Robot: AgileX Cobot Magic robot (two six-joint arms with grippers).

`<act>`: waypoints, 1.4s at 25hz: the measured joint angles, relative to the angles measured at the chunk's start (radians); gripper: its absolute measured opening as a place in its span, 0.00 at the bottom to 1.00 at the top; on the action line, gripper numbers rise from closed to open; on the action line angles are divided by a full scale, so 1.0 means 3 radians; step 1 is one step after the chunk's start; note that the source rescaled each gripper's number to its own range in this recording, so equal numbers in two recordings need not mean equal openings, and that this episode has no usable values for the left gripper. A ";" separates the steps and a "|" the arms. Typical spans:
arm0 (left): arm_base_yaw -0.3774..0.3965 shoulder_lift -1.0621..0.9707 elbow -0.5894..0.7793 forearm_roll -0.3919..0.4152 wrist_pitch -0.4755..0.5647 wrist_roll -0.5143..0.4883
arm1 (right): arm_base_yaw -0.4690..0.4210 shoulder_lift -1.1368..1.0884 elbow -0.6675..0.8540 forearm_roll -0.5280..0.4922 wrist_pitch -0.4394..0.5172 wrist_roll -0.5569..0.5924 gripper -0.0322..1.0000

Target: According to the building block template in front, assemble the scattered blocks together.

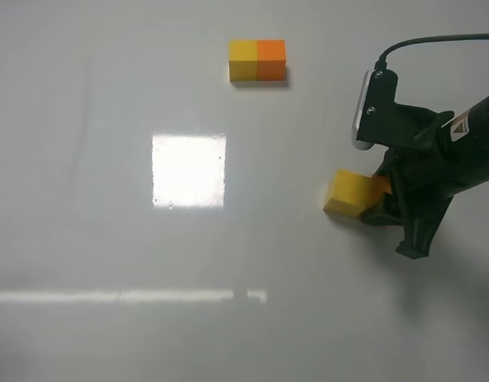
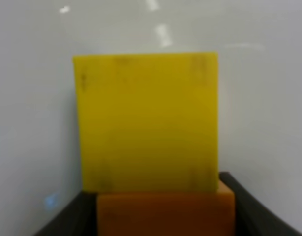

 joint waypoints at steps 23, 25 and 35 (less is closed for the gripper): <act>0.0000 0.0000 0.0000 0.0000 0.0000 0.0000 | 0.0000 0.0013 0.0000 0.0291 -0.0159 0.0178 0.57; 0.0000 0.0000 0.0000 0.0000 0.0000 0.0000 | 0.0000 0.0024 0.0000 0.0295 -0.0170 0.0200 0.55; 0.0000 0.0000 0.0000 0.0000 0.0000 0.0000 | 0.0000 0.0079 0.0000 0.0120 -0.0167 0.0427 0.38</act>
